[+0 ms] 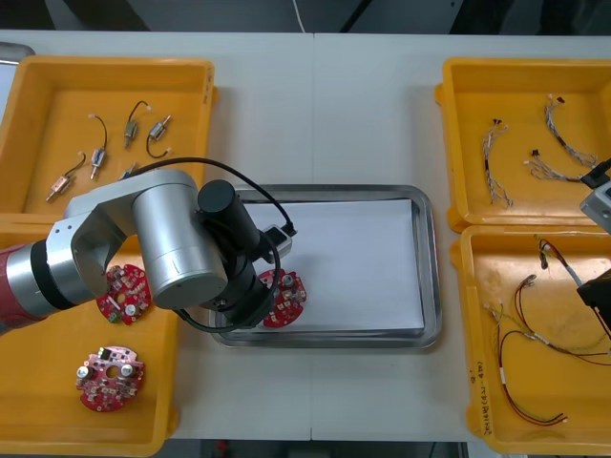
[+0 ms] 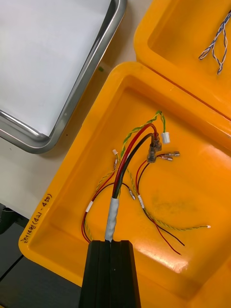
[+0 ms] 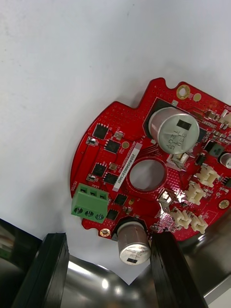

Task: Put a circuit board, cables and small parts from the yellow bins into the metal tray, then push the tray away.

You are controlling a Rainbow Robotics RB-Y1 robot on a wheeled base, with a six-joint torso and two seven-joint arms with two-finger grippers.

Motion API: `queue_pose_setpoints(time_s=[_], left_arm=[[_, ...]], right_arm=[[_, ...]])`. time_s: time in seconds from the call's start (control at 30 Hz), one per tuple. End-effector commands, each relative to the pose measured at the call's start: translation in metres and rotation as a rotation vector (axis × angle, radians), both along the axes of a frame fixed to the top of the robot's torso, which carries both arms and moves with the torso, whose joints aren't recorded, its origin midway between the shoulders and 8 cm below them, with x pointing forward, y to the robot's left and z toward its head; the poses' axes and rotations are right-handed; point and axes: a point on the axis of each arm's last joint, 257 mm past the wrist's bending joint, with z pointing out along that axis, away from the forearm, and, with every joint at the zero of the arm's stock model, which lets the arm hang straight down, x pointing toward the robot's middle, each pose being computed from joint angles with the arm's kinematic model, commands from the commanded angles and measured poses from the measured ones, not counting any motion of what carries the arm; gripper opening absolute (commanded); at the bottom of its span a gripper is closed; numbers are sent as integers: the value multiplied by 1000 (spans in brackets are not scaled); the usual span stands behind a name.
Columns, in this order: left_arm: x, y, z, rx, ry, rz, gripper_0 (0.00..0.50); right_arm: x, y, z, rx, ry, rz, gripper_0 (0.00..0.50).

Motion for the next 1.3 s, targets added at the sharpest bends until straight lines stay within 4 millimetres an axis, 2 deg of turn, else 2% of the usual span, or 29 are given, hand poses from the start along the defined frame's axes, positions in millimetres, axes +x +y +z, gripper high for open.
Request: queue_pose_setpoints(time_s=[0.03, 0.3, 0.47, 0.63, 0.97, 1.3], left_arm=[[9, -22, 25, -85, -18, 80, 500], [9, -27, 42, -130, -2, 107, 500], [9, -33, 63, -162, -13, 108, 500], [13, -30, 80, -172, -29, 124, 500], [18, 5, 125, -135, -31, 193, 500], [21, 51, 161, -85, -25, 274, 500]], right_arm=[[2, -3, 6, -57, -15, 43, 0], [2, -2, 6, -55, -15, 43, 0], [1, -2, 5, -57, -13, 45, 0], [1, -2, 5, -57, -13, 45, 0], [1, 2, 6, -52, -10, 59, 0], [3, 28, 7, -70, -5, 159, 0]])
